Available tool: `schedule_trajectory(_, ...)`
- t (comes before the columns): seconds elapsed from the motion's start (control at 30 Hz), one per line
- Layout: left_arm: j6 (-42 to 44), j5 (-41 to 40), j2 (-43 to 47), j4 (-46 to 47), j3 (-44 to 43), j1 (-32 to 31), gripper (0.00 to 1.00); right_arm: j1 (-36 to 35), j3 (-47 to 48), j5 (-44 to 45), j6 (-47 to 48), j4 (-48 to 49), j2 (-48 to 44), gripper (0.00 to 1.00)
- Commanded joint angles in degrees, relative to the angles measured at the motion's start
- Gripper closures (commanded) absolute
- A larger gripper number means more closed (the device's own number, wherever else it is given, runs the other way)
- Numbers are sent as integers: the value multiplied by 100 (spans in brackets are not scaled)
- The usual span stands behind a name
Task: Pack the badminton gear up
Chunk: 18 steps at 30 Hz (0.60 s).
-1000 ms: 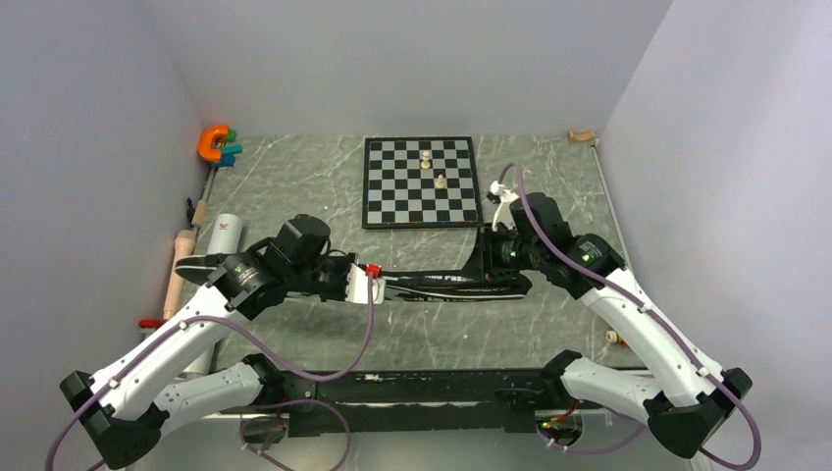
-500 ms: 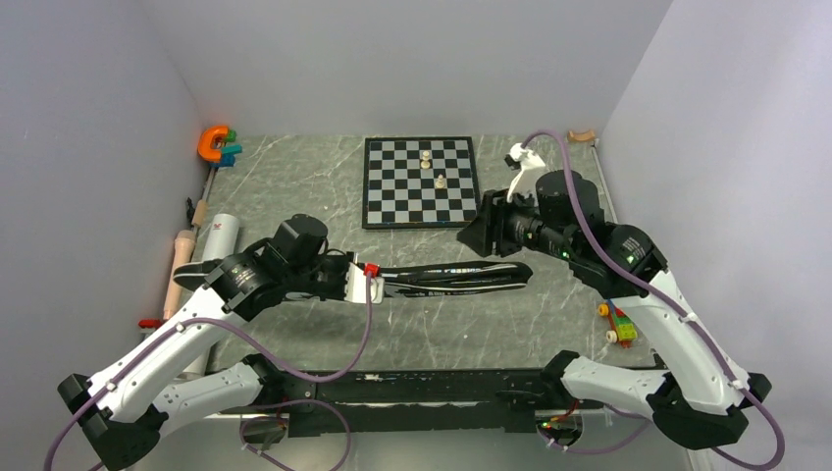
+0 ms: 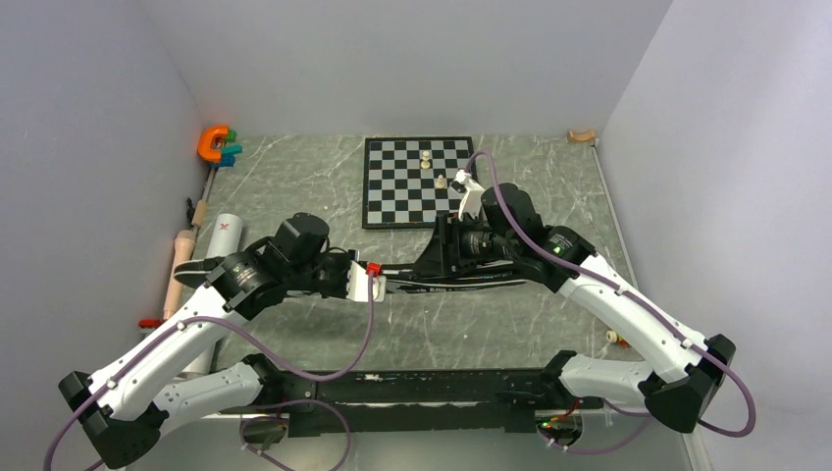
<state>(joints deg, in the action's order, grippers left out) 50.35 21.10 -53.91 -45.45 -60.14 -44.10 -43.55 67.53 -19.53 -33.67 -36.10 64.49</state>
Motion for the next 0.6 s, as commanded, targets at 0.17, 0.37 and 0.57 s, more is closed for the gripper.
schedule_trajectory(0.17, 220, -27, 138, 528, -290, -35, 100, -22, -431, -618, -596, 1130, -233, 46)
schedule_trajectory(0.37, 226, -45, 170, 507, -274, -36, 100, -20, -684, -684, -828, 1342, -351, 56)
schedule_trajectory(0.57, 251, -58, 231, 489, -197, -25, 100, -15, -687, -634, -879, 1356, -430, 68)
